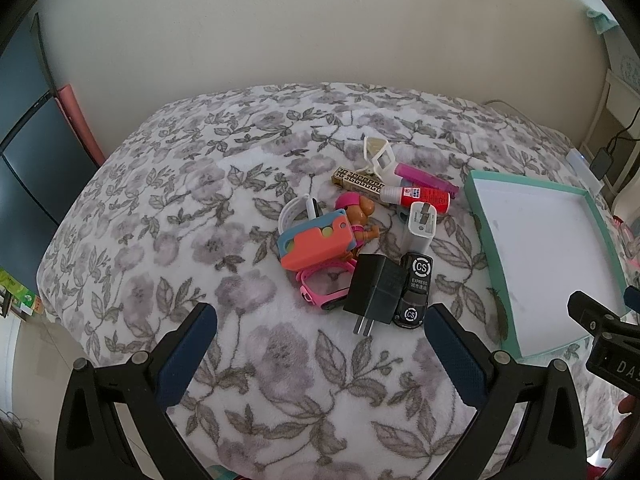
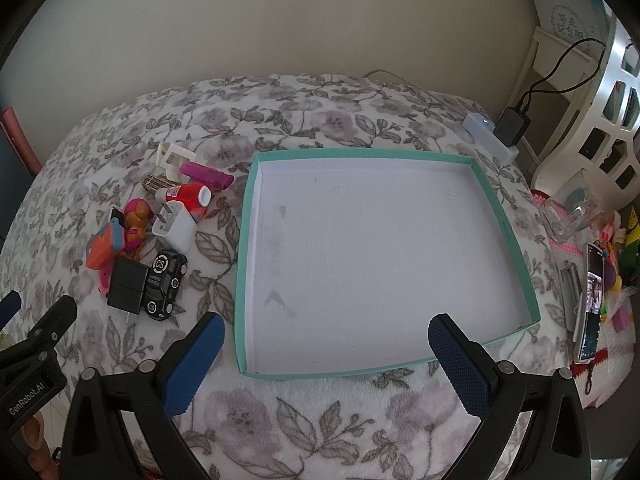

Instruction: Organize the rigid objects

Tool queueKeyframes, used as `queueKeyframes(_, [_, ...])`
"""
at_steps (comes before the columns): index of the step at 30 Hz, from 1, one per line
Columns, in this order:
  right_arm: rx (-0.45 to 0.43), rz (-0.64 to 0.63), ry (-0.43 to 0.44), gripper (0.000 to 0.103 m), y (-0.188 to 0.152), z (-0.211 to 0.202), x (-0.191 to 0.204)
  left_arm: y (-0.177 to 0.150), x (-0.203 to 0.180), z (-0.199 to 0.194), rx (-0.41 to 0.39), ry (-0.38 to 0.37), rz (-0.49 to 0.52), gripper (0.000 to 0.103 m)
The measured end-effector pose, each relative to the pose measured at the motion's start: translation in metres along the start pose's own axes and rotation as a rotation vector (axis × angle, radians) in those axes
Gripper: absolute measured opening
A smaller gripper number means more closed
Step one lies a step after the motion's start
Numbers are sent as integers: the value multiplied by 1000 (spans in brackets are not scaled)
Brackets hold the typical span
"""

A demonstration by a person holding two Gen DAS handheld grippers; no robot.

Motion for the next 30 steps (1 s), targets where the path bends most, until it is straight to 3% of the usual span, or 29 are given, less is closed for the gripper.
queueKeyframes(13, [0, -16, -4, 103, 2, 0, 8, 2, 0, 2, 11, -15, -7, 103])
queueKeyframes(18, [-37, -51, 88, 103, 12, -12, 27, 15, 22, 3, 15, -23, -49, 103])
queueKeyframes(23, [-43, -97, 127, 103, 26, -20, 54, 30, 56, 5, 23, -28, -115, 103])
queueKeyframes(30, [38, -129, 184, 103, 35, -5, 94, 43, 82, 19, 76, -15, -172, 103])
Point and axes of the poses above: each gripper's, at about its wrist camera, not at the fingertips, and z roughly the way its jaws point, x to its left, y to its top, the point moved 10 cm from there along z, roughly the way its jaws point, and after that the axes turned 14 degrees about x, right-handed, at the moved point
